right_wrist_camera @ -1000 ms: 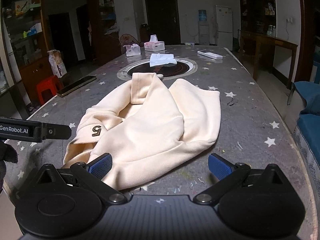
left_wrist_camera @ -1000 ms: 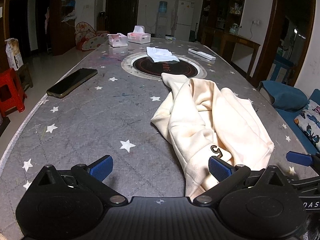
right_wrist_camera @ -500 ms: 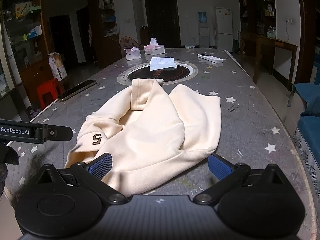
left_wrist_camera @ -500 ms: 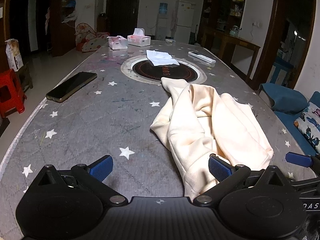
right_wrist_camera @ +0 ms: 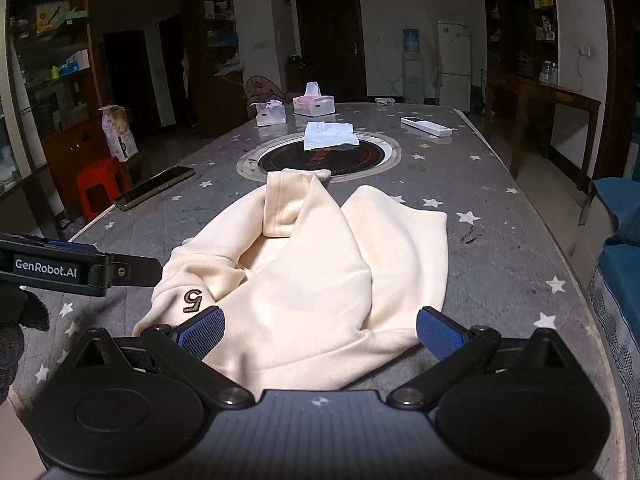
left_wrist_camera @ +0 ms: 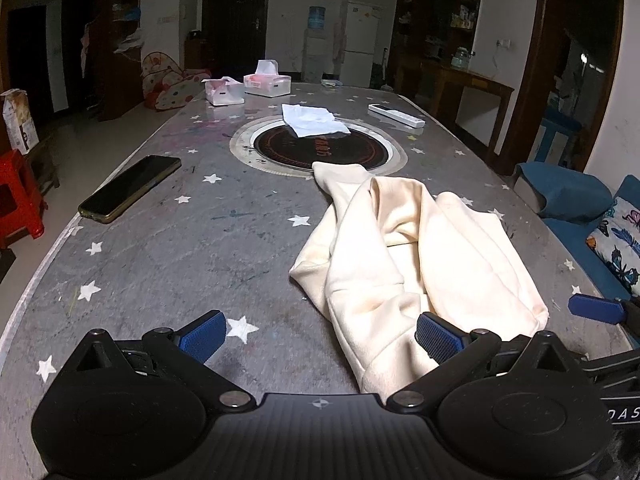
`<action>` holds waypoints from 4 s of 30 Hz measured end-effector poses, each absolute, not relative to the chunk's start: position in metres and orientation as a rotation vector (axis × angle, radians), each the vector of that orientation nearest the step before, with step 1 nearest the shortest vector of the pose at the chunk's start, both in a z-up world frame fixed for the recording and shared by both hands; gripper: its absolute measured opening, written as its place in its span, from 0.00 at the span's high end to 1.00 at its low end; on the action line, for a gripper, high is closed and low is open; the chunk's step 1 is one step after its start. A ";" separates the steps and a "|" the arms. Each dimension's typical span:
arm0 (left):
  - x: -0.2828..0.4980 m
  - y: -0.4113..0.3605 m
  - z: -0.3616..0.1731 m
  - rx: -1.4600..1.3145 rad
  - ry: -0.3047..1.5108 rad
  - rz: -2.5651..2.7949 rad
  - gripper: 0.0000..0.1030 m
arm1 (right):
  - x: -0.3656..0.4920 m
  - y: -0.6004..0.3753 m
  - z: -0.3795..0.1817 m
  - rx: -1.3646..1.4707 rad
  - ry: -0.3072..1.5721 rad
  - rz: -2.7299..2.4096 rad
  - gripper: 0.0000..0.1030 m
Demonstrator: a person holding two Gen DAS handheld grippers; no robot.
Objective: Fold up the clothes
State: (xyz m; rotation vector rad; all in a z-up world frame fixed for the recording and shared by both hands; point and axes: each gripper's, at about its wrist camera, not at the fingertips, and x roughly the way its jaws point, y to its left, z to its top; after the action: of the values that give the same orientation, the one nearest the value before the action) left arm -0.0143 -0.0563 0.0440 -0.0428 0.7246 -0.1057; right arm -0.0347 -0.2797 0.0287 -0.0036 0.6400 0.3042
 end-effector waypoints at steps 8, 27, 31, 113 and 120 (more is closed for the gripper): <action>-0.003 -0.058 0.041 -0.030 0.735 -0.113 0.00 | -0.026 -0.277 0.028 -0.010 0.645 0.310 0.00; 0.039 -0.065 0.039 0.003 0.728 -0.141 0.07 | 0.012 -0.274 0.028 -0.034 0.663 0.311 0.09; 0.054 -0.068 0.036 0.013 0.735 -0.153 0.15 | 0.027 -0.274 0.028 -0.039 0.669 0.318 0.14; -0.106 -0.002 0.053 -0.107 0.720 -0.357 0.70 | -0.095 -0.377 0.065 -0.064 0.641 0.263 0.62; -0.098 -0.038 0.029 -0.079 0.778 -0.476 0.74 | -0.088 -0.305 0.043 -0.128 0.711 0.540 0.62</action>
State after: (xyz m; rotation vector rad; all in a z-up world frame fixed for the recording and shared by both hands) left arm -0.0984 -0.0382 0.0292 -0.0785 0.7781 -0.4758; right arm -0.0879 -0.3049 0.0431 -0.1277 0.7112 0.5400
